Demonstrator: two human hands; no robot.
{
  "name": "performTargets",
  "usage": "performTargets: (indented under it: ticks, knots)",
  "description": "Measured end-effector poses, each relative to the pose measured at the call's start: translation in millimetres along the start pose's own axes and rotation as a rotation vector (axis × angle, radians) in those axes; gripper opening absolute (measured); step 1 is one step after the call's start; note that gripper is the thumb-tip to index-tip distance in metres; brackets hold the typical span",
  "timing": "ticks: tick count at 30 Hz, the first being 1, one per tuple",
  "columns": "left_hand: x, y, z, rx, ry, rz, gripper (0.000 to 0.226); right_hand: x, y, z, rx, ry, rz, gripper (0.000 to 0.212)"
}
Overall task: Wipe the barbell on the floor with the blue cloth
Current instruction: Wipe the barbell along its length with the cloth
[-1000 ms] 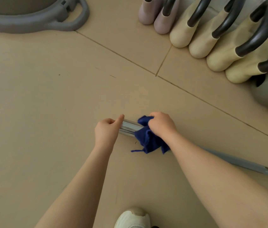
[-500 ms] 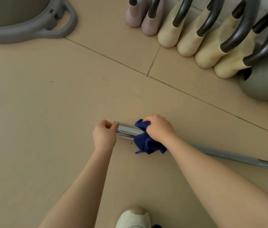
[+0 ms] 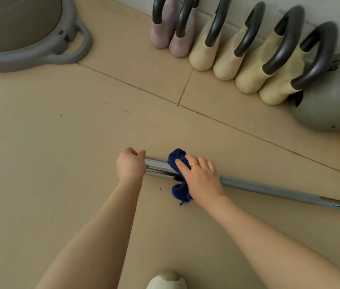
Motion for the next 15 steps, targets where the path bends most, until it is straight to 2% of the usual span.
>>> performTargets:
  ticks: [2,5,8,10,12,15]
  knots:
    - [-2,4,-5,0.001,0.052,-0.007,0.021,-2,-9,-4,0.011,-0.078,-0.024,0.081]
    - [-2,6,-10,0.006,0.092,-0.016,0.029,-8,-18,-1,0.033,-0.132,0.012,0.082]
    - [3,-1,-14,0.001,-0.046,-0.038,0.034,-6,-27,-34,-0.064,-0.08,0.02,0.075]
    - [6,-14,-30,-0.152,0.0,-0.068,0.038,-5,-35,-60,-0.149,-0.008,-0.001,0.066]
    - [-2,-37,-51,-0.402,0.142,-0.066,0.035,-4,-39,-78,-0.187,-0.053,-0.036,0.068]
    - [-35,-81,-73,-0.706,0.255,0.064,0.032,-24,-48,-105,-0.288,-0.028,0.126,0.059]
Point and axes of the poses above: each hand's wrist, its own y-axis towards the middle knuckle, its own x-axis out of the back of the hand, z = x × y, the point moved 10 cm from there along y, towards the middle knuckle, and after that the axes turned 3 degrees about -y, right-handed, at the moved point
